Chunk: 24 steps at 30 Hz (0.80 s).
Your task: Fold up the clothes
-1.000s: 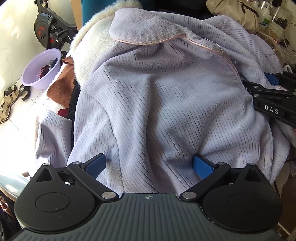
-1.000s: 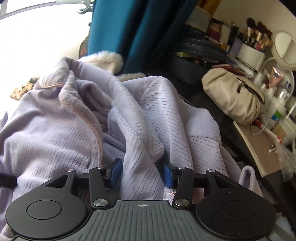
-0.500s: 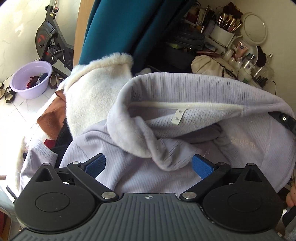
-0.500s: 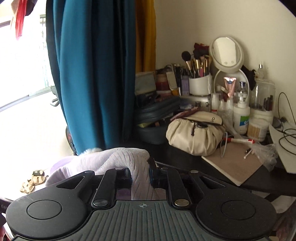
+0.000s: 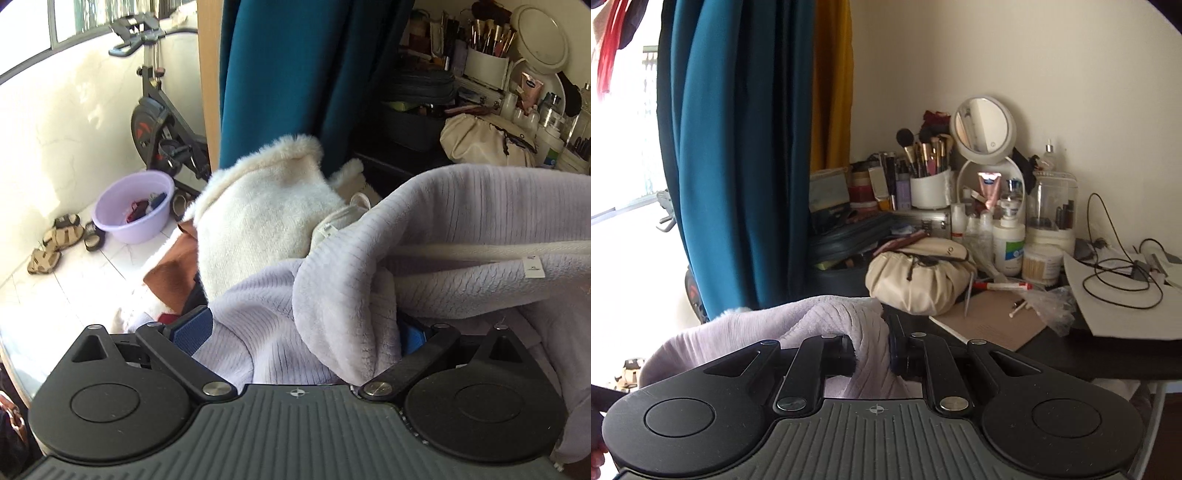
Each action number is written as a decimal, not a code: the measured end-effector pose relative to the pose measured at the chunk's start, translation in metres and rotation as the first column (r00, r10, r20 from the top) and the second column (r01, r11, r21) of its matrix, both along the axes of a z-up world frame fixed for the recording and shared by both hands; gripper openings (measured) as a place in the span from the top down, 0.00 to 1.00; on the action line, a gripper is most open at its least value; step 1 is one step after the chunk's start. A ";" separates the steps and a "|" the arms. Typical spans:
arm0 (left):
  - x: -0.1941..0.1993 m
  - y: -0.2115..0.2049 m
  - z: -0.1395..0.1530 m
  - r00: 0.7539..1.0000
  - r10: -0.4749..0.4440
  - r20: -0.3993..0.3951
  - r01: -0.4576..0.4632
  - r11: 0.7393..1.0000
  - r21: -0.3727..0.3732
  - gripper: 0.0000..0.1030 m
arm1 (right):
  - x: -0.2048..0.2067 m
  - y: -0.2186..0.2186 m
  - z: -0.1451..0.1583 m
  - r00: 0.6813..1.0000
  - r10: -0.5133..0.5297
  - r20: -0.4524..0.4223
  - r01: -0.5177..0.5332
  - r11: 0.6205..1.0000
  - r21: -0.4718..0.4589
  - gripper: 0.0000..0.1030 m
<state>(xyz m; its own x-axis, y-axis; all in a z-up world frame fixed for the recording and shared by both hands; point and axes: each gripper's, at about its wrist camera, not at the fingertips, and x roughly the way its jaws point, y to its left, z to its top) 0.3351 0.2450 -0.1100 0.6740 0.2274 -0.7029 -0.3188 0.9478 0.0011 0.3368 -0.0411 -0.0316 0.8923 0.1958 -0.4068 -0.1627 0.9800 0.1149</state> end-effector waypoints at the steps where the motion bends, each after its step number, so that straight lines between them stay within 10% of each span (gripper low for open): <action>1: -0.001 -0.003 0.004 1.000 -0.012 0.025 0.011 1.000 0.025 0.02 | -0.001 -0.002 -0.003 1.000 -0.009 -0.008 0.009 1.000 -0.002 0.88; 14: 0.019 0.023 -0.068 0.965 -0.055 -0.258 -0.022 0.957 -0.288 0.00 | 0.000 -0.006 -0.035 0.992 -0.015 -0.127 0.016 1.000 0.008 0.87; 16: 0.013 0.017 -0.057 0.974 -0.085 -0.208 0.030 0.966 -0.256 0.41 | 0.005 -0.008 -0.046 0.981 -0.015 -0.192 0.022 0.999 0.035 0.84; 18: 0.010 0.010 -0.039 0.976 -0.075 -0.206 0.032 0.979 -0.204 0.61 | 0.005 -0.007 -0.054 0.974 -0.007 -0.226 0.019 0.999 0.049 0.75; 24: -0.015 0.033 0.015 0.995 0.020 -0.102 -0.039 0.981 -0.192 0.78 | 0.011 0.010 -0.075 0.947 0.055 -0.315 -0.041 0.998 0.051 0.66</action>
